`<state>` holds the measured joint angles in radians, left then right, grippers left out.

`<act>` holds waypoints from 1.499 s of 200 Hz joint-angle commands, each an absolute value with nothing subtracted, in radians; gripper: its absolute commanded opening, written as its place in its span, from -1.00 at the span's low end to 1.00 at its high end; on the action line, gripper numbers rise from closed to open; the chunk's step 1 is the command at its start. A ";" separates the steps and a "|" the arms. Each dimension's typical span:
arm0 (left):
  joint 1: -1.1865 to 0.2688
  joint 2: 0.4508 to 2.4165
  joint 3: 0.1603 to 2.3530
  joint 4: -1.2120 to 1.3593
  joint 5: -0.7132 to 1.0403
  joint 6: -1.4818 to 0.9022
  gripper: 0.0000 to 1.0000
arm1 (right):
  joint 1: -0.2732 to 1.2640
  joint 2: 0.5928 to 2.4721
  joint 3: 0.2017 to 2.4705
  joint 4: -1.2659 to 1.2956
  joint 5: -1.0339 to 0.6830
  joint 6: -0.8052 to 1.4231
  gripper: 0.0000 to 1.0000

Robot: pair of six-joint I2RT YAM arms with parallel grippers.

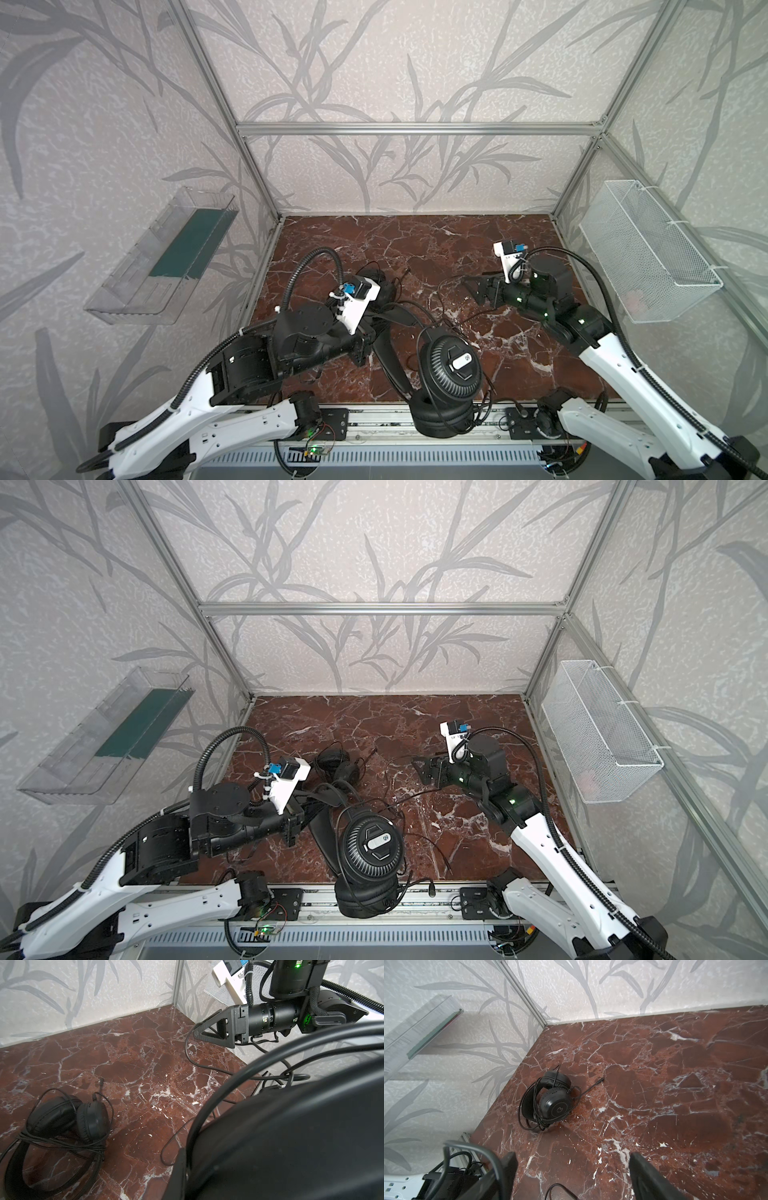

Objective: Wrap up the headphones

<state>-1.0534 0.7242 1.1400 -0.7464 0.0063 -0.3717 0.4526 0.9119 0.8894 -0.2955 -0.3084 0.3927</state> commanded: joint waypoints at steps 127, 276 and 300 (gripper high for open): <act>-0.888 0.814 1.175 -0.782 0.328 -0.370 -1.00 | 0.355 0.986 1.017 -0.276 -0.723 0.723 0.86; -0.662 0.790 1.210 -0.811 0.576 -0.354 -1.00 | 0.316 0.549 0.734 -0.253 -0.628 0.588 0.89; -0.637 0.804 1.214 -0.803 0.617 -0.373 -1.00 | 0.317 0.421 0.600 -0.015 -0.744 0.672 0.90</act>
